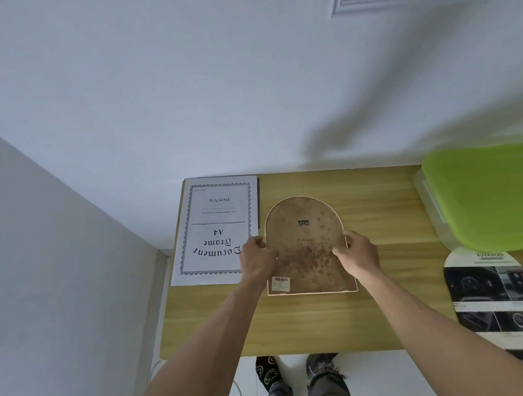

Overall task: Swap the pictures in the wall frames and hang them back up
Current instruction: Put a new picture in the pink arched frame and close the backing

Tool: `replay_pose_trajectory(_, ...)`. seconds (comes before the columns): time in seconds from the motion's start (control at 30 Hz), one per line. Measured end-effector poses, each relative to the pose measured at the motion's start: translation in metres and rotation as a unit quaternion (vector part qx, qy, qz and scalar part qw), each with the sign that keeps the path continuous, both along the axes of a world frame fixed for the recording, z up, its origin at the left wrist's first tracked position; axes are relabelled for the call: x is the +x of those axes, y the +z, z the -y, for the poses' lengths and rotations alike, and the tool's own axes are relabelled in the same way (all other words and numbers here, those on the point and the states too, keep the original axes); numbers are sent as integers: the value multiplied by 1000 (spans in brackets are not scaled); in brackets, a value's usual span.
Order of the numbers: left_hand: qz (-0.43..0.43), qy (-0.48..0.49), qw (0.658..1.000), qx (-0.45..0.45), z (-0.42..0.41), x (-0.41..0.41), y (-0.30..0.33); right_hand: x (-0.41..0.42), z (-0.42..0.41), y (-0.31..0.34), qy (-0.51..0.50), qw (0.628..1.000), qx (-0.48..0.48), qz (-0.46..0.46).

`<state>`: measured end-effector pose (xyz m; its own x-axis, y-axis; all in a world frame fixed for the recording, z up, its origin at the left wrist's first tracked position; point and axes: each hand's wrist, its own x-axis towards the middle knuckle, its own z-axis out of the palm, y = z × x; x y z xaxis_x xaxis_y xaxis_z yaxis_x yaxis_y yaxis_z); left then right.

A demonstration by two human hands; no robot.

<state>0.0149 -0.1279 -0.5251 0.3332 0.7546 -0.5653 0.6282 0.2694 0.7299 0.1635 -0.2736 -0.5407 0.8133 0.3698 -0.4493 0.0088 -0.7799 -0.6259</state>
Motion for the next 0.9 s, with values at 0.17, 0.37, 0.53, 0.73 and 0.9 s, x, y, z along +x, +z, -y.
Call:
replay_pose_trajectory(0.17,77,24,997,15,1,-3,17,3,10,14,-91,990,101,-31)
replay_pose_trajectory(0.37,191,-19,980,-42,-3,-5,57,14,14,51,-115,972,189,-85)
replay_pose_trajectory(0.53,259,4,966,-14,3,-6,111,15,8,90,-36,982,181,-34)
replay_pose_trajectory(0.73,245,22,961,126,41,3,166,1,-13,178,92,969,222,65)
replay_pose_trajectory(0.9,256,46,947,189,95,13,197,-8,-16,239,140,953,265,46)
